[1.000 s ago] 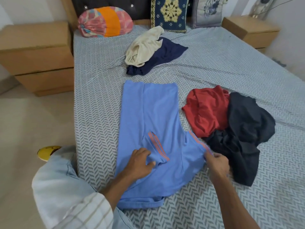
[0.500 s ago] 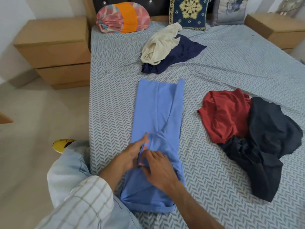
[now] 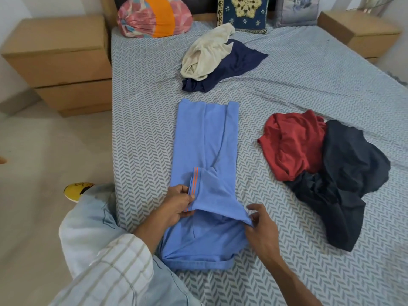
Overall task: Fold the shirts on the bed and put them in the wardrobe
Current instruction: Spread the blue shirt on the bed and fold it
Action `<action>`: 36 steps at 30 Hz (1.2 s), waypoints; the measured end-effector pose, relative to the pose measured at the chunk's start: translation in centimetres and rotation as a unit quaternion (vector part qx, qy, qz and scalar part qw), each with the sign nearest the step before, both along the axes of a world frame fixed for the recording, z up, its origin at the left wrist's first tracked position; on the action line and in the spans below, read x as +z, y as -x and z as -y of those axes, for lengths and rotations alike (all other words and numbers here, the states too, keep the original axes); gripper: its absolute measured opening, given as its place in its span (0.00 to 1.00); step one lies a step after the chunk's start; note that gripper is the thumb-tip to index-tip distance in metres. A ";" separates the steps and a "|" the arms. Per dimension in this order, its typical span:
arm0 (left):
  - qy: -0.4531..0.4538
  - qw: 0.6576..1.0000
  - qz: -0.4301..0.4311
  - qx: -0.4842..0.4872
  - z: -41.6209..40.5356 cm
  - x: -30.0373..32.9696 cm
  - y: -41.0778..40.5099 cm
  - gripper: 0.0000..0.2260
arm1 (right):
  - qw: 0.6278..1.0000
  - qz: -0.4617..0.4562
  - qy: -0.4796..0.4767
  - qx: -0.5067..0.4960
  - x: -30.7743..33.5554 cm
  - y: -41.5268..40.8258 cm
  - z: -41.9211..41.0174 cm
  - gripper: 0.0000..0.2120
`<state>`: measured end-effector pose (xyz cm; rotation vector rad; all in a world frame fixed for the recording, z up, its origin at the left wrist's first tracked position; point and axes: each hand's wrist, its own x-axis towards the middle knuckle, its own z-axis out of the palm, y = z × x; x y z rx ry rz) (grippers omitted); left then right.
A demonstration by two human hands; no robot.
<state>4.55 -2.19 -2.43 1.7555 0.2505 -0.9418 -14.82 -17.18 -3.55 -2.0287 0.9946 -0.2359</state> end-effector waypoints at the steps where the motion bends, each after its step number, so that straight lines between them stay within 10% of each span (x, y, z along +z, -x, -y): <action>1: -0.004 1.000 0.009 -0.003 0.0 0.0 0.1 0.06 | 0.999 0.027 -0.003 -0.018 -0.2 0.3 -0.3 0.18; 5: -0.020 0.998 0.050 -0.021 -0.4 -0.2 0.4 0.09 | 0.994 0.085 0.069 0.010 -2.0 1.8 -0.8 0.27; 10: -0.021 0.994 0.104 -0.029 -1.2 -1.0 0.6 0.10 | 0.930 0.081 0.307 0.187 -3.0 3.7 -1.0 0.13; 14: -0.071 0.976 0.188 -0.086 -1.5 -1.5 0.6 0.08 | 0.935 0.035 0.273 0.224 -3.7 4.0 -0.6 0.13; 24: -0.131 0.802 0.521 -0.263 1.9 -1.3 -3.4 0.20 | 0.964 0.063 0.217 0.138 0.1 -7.7 3.5 0.08; 36: 0.049 0.955 0.151 -0.252 4.2 -3.6 -7.2 0.10 | 0.963 -0.142 0.211 0.093 0.3 -32.3 13.7 0.21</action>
